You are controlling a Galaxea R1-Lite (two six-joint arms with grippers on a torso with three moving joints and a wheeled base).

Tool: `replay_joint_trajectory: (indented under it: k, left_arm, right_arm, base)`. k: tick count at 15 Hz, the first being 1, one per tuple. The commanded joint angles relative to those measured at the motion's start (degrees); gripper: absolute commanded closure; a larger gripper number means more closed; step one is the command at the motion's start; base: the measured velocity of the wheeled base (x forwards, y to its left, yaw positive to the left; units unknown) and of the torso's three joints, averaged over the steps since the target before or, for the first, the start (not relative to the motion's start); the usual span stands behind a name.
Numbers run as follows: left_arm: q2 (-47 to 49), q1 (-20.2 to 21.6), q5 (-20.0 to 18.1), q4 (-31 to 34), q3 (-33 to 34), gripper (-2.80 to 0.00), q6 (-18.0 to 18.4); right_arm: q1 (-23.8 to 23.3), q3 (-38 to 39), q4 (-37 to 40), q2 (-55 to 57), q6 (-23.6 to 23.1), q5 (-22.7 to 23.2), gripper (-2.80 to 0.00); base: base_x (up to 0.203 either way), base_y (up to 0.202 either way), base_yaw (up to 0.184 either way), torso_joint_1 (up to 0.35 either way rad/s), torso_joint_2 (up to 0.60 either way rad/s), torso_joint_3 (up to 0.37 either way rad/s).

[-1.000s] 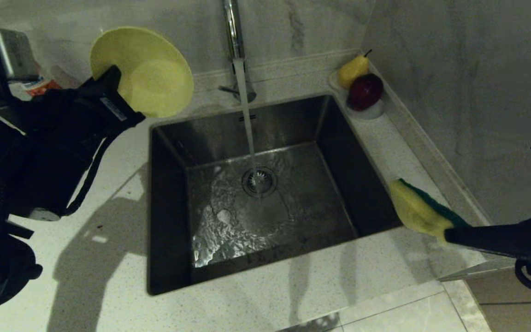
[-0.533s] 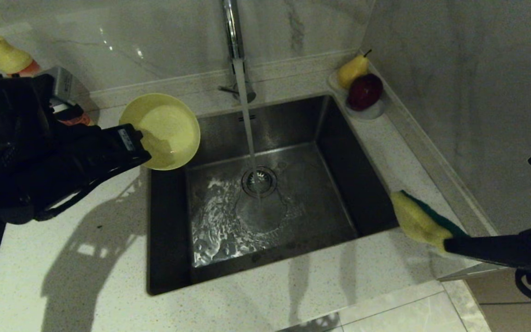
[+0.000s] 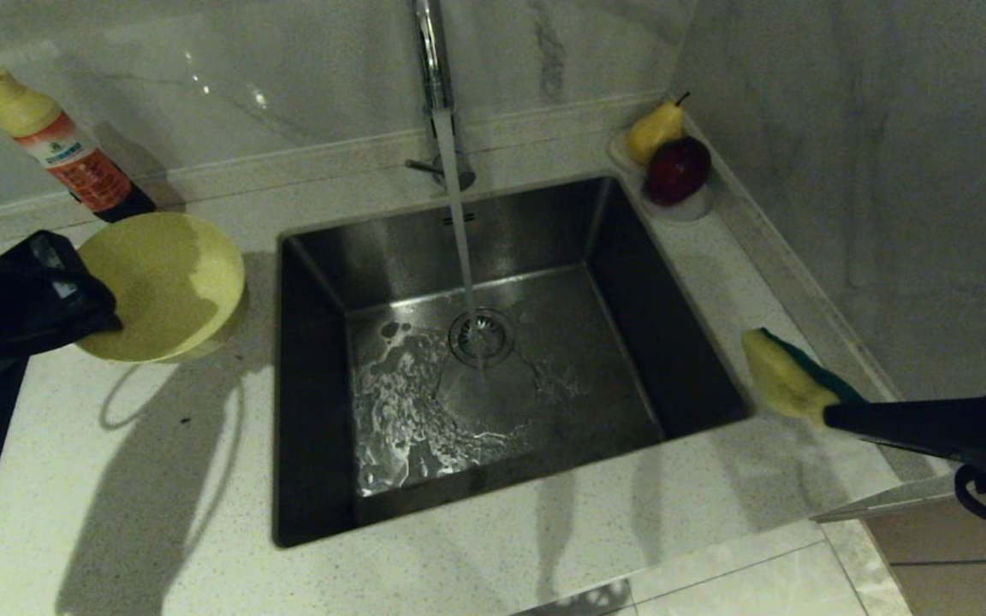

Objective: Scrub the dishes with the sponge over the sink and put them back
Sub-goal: Place the bowl on the table

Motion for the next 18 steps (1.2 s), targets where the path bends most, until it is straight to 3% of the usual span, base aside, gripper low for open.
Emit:
replay_joint_trajectory:
  k: [1,4,6,8,11,13,18]
  left_arm:
    - [-1.5,8.1,-0.2,1.8,0.2,0.0,-1.1]
    - [-1.0,18.9,-3.5,2.4,2.5,0.0,-1.8]
    - [-0.7,23.6,-5.4,2.2,7.5,0.0,-1.9]
    - [0.4,26.1,-5.7,0.8,13.5,0.0,-2.2]
    - [2.8,30.5,-5.7,-6.9,20.9,0.0,-4.4]
    - [3.2,32.5,-5.8,-8.0,21.6,0.0,-4.6]
    - [7.0,32.8,-7.4,-8.3,20.5,0.0,-5.0]
  right_arm:
    - [-1.2,-0.7,0.0,2.5,0.2,0.3,0.0]
    - [-1.9,-1.3,0.2,4.4,0.2,-0.3,0.0]
    - [-1.9,-1.2,0.3,5.1,0.5,-0.4,0.0]
    - [-1.9,-1.2,0.4,5.8,0.9,-0.4,0.0]
    - [-1.9,-1.3,0.0,6.1,0.7,-0.4,0.0]
    - [-1.9,-1.2,0.0,6.4,0.6,-0.3,0.0]
    - [-1.9,-1.2,-0.1,6.7,0.6,0.0,0.0]
  base:
    - [0.0,0.0,0.0,0.0,0.0,0.0]
    - [0.0,0.0,0.0,0.0,0.0,0.0]
    - [0.0,0.0,0.0,0.0,0.0,0.0]
    - [0.0,0.0,0.0,0.0,0.0,0.0]
    - [0.0,0.0,0.0,0.0,0.0,0.0]
    - [0.0,0.0,0.0,0.0,0.0,0.0]
    - [0.0,0.0,0.0,0.0,0.0,0.0]
